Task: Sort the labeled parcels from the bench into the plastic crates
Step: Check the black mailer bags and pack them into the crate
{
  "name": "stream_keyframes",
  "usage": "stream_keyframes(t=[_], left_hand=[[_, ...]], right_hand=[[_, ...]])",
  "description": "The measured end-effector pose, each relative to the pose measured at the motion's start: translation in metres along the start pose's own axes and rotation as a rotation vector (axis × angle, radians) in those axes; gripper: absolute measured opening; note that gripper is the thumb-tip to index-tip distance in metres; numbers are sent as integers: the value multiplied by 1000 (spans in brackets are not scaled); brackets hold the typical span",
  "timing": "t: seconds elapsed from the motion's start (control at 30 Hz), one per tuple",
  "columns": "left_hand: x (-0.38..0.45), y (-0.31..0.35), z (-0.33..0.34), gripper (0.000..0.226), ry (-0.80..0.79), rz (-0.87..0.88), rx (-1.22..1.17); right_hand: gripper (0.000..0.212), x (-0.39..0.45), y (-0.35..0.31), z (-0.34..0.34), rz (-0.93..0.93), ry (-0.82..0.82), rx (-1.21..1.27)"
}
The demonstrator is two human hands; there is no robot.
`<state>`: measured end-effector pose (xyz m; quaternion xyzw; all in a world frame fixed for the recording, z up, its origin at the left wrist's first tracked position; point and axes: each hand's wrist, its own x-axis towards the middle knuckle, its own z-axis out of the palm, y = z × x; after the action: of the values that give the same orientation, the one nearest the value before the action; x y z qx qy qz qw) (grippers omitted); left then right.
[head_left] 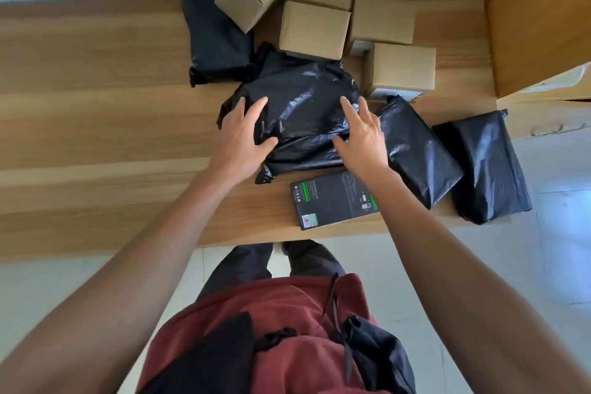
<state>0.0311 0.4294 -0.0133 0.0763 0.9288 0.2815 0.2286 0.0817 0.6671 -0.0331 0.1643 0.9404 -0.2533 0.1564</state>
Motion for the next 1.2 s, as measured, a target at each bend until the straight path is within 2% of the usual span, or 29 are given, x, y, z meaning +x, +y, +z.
stream_keyframes(t=[0.1,0.37,0.6,0.7,0.8,0.93,1.07,1.13,1.2], left_hand=[[6,2,1,78,0,-2,5],[15,10,1,59,18,37,-61],[12,20,-18,36,120,74,-263],[7,27,-34,24,137,74,-433],[4,32,-54,38,133,43,-603],[-8,34,-72,50,133,-22,-835],[-23,26,-72,56,253,-96,-849],[-27,26,-68,64,218,-148,-861],[-29,29,-65,60,160,-133,-910]], right_hand=[[82,9,-3,2,29,-34,46],[69,13,-11,6,79,-40,173],[40,10,-24,-7,89,123,236],[30,4,-35,-17,12,242,258],[17,-4,-46,-30,-38,353,348],[22,-11,-57,-49,40,320,470],[30,-13,-67,-58,121,290,608],[34,-15,-74,-59,143,260,742],[35,-15,-83,-58,150,224,849]])
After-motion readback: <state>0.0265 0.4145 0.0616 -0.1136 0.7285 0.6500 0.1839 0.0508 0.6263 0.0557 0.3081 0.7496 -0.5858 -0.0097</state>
